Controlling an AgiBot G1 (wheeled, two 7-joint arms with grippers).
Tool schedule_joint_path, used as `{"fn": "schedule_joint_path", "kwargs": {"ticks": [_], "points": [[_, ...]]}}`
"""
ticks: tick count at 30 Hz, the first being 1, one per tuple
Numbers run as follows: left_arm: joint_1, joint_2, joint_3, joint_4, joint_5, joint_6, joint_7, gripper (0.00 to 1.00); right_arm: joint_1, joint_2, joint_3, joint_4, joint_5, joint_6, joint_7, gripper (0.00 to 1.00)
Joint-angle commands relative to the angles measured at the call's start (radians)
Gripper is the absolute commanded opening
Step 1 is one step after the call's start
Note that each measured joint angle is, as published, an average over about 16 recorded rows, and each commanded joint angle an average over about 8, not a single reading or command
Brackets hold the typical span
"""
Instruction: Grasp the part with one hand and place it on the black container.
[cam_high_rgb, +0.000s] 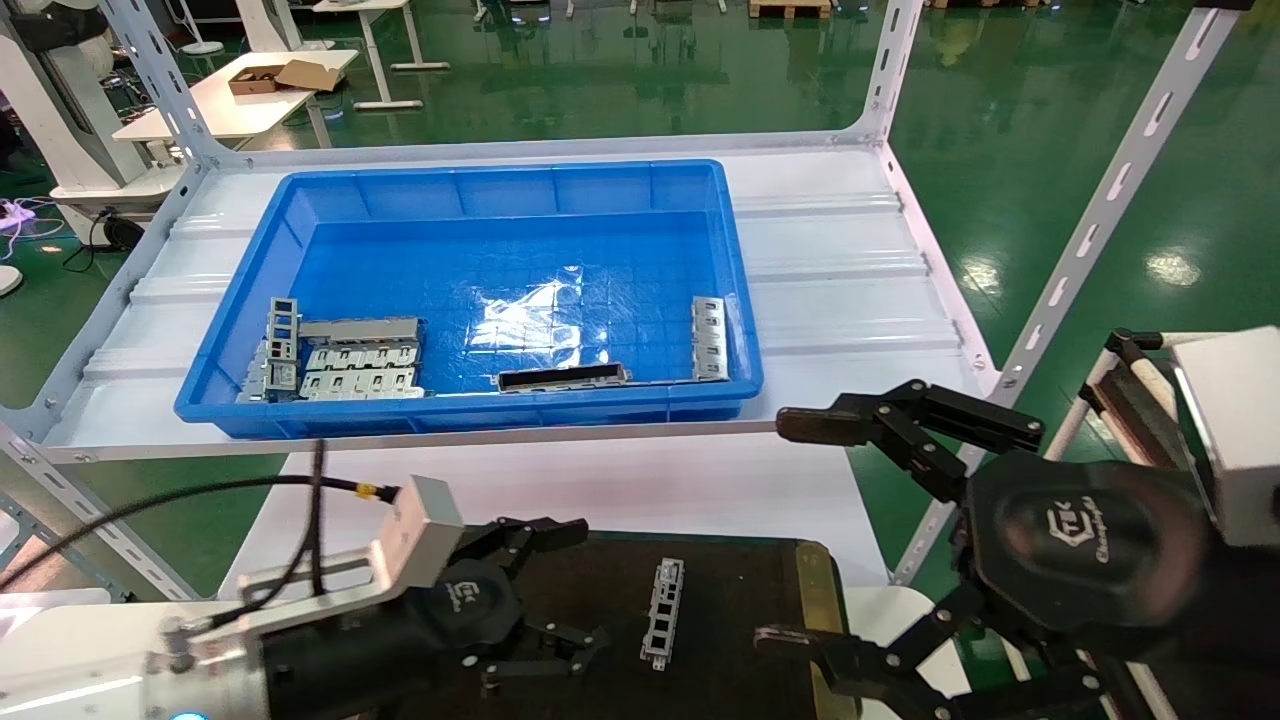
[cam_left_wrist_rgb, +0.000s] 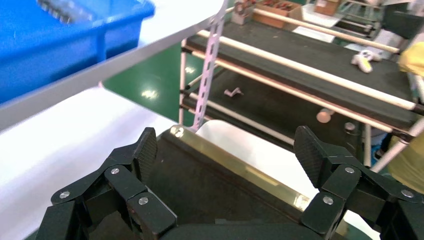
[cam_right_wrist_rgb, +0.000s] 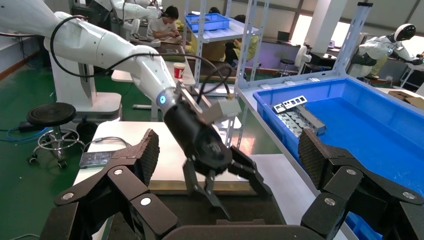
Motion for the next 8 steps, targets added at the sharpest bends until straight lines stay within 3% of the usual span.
{"fn": "schedule_joint_path", "kwargs": {"ticks": [1,8], "points": [[-0.006,-0.017,-0.016,0.000,-0.017,0.043,0.020,1.00,0.000,0.000,0.000,0.000,0.000,0.000,0.000,1.00],[-0.035,-0.055,-0.044,-0.002,-0.048,0.129,0.037,1.00,0.000,0.000,0.000,0.000,0.000,0.000,0.000,1.00]]}}
